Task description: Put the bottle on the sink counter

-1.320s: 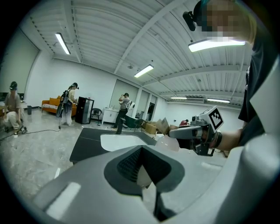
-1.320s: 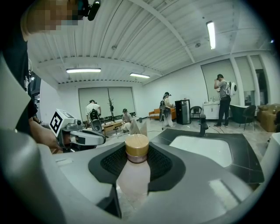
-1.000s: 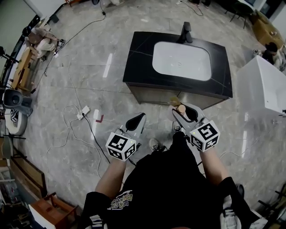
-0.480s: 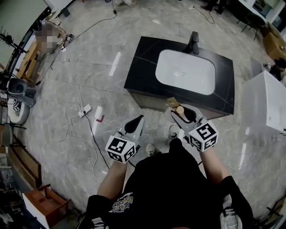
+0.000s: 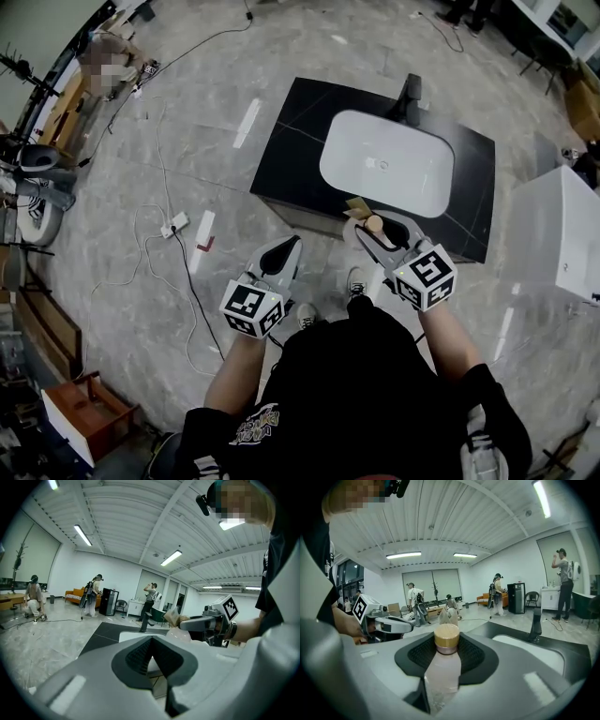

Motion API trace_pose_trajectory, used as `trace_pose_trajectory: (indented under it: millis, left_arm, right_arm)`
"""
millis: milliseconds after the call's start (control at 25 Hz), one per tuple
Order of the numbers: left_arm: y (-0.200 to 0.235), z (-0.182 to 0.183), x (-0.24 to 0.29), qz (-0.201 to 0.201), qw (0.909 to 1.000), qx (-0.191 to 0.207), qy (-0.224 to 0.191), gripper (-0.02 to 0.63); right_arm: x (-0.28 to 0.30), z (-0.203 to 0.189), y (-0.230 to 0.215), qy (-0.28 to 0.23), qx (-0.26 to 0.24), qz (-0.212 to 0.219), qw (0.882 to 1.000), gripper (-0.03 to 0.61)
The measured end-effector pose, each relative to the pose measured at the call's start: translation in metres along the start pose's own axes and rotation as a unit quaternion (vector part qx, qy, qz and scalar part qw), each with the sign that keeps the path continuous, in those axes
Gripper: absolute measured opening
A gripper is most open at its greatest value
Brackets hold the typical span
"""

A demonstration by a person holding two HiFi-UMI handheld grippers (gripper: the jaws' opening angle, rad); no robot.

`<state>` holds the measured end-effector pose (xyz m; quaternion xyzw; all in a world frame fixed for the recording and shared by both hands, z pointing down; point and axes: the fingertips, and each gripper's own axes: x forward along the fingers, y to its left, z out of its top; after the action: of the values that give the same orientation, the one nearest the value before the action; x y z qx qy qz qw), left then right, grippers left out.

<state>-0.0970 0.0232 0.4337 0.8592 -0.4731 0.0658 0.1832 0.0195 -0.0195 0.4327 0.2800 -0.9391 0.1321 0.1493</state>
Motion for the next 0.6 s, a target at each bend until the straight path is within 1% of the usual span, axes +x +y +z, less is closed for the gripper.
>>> trace_pose_trajectory:
  millis: [320,600]
  left_arm:
    - [-0.001,0.014,0.038,0.018,0.9998,0.002,0.006,0.002]
    - [-0.007,0.019,0.062,0.040,0.9992,-0.004,0.008,0.002]
  right_arm:
    - [0.012,0.008,-0.044,0.003,0.003,0.023,1.000,0.164]
    - [0.021,0.013,-0.069,0.006,-0.002,0.057,0.998,0.164]
